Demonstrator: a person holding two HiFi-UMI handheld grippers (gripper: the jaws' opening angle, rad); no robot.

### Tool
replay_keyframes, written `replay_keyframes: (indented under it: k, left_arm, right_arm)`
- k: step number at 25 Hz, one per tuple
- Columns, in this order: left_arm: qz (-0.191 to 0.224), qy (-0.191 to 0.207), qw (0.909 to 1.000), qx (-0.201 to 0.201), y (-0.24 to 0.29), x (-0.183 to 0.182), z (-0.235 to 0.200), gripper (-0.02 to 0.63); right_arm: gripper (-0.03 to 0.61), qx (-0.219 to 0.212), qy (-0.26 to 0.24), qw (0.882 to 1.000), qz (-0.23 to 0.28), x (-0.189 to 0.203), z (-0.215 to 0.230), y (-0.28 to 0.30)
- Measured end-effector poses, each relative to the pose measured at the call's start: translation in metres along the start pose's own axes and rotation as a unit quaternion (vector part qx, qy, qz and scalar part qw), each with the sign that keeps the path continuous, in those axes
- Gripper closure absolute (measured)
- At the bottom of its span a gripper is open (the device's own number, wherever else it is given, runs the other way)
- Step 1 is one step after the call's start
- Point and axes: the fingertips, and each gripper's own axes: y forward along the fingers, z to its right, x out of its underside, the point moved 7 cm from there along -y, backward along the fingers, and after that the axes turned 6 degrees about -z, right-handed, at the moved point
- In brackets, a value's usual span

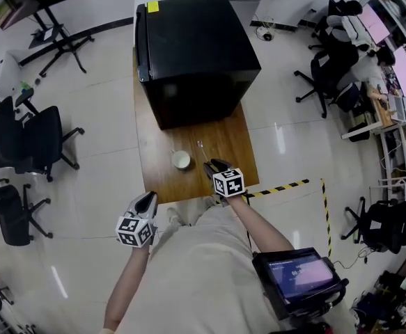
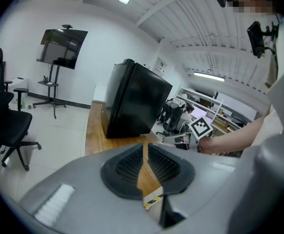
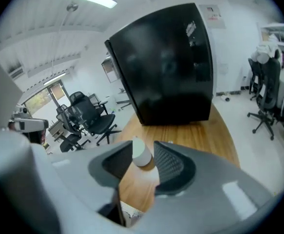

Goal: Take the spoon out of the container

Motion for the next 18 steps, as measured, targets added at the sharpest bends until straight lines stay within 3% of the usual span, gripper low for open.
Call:
replay_keyframes:
  k: [11, 18]
  left_arm:
    - [0.011, 0.048, 0.9966, 0.066, -0.011, 0.036, -0.013, 0.589]
    - [-0.014, 0.071, 0.9927, 0.096, -0.012, 0.055, 0.013, 0.594]
  right_arm:
    - [0.445, 0.055, -0.039, 0.997, 0.043, 0.012, -0.047, -0.08]
    - [0.445, 0.054, -0.044, 0.996, 0.059, 0.033, -0.049, -0.11]
